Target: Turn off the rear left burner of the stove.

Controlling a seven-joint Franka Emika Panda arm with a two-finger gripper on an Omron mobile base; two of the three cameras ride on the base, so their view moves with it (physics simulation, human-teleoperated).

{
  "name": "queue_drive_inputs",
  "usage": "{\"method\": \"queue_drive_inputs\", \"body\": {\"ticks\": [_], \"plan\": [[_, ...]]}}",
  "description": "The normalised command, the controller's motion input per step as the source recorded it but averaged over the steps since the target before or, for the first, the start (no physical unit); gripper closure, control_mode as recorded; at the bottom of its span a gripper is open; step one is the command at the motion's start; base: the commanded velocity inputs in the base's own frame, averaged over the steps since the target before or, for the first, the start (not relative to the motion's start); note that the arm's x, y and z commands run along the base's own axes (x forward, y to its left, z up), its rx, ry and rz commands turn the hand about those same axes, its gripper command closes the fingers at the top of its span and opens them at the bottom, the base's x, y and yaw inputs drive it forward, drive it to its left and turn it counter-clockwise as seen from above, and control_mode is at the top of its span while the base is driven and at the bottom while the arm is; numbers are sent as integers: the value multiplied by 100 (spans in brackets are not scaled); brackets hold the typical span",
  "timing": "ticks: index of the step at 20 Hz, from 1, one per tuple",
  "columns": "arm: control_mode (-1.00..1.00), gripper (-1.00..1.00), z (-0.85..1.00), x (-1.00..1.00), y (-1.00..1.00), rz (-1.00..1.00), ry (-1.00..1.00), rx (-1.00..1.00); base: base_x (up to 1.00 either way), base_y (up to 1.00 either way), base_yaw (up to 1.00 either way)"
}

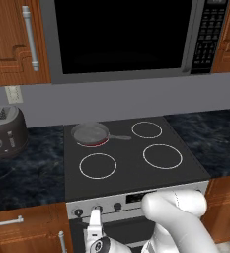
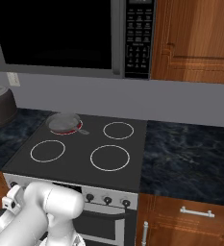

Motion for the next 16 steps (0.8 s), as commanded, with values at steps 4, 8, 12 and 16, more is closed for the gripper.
{"method": "queue_drive_inputs", "body": {"ticks": [4, 8, 12, 16], "plan": [[-100, -100, 2, 16, 0, 0, 0, -4, 0, 0, 0], [-100, 100, 6, 26, 0, 0, 0, -6, 0, 0, 0], [-100, 100, 9, 27, 0, 0, 0, -5, 0, 0, 0], [-100, 100, 23, 15, 0, 0, -1, -4, 0, 0, 0]]}}
